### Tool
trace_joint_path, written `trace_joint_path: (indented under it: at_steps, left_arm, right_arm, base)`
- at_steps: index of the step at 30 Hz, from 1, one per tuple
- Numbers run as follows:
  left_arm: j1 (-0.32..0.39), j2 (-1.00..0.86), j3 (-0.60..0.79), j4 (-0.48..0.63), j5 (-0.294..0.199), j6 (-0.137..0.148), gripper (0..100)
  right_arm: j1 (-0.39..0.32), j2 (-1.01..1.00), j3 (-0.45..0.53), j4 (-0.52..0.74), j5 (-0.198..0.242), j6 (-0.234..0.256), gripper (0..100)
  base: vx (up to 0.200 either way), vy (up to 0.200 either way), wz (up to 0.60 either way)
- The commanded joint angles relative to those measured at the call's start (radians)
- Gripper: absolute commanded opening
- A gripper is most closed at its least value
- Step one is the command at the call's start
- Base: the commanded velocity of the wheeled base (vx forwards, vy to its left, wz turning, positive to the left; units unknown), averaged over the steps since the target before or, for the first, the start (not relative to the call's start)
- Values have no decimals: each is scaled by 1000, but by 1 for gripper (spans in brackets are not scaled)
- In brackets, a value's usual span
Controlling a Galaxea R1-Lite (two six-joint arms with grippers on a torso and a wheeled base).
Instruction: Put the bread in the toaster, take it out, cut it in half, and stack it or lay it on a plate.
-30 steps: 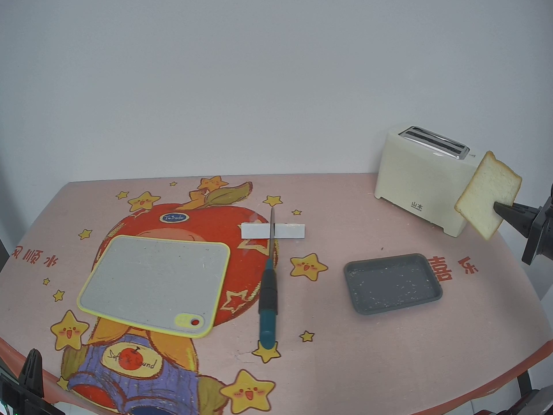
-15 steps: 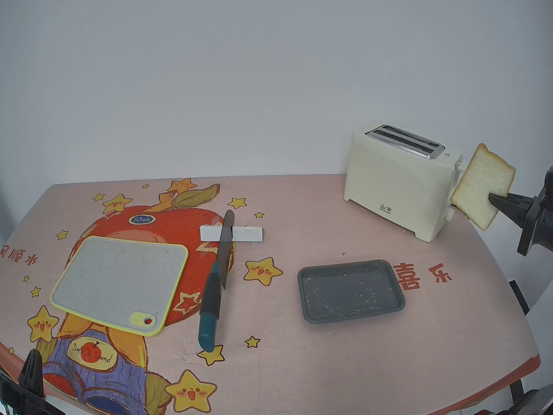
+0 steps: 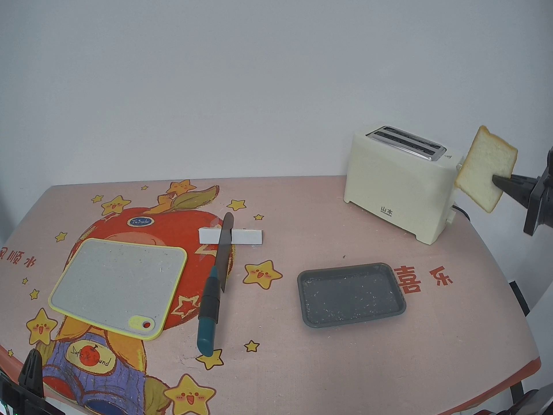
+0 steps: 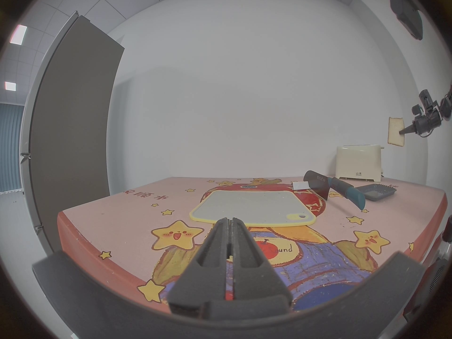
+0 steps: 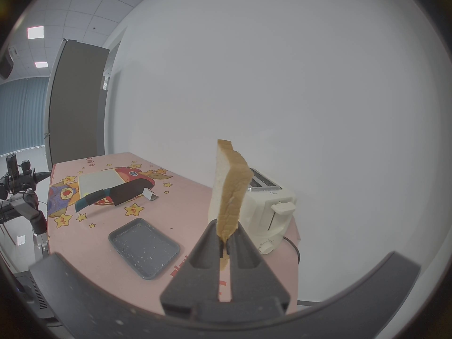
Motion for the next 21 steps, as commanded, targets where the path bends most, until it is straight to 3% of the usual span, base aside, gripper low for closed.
trace_joint_path:
  at_steps: [1, 9, 21]
  left_arm:
    - [0, -1, 18, 0, 0, 0, 0]
    - [0, -1, 18, 0, 0, -1, 0]
    - [-1, -1, 18, -2, 0, 0, 0]
  right_arm:
    - [-31, 56, -80, 11, 36, -3, 0]
    - [-98, 159, -181, 11, 145, -49, 0]
    - [-106, 313, -324, 37, 197, -80, 0]
  base:
    - [0, 0, 0]
    - [0, 0, 0]
    - [0, 0, 0]
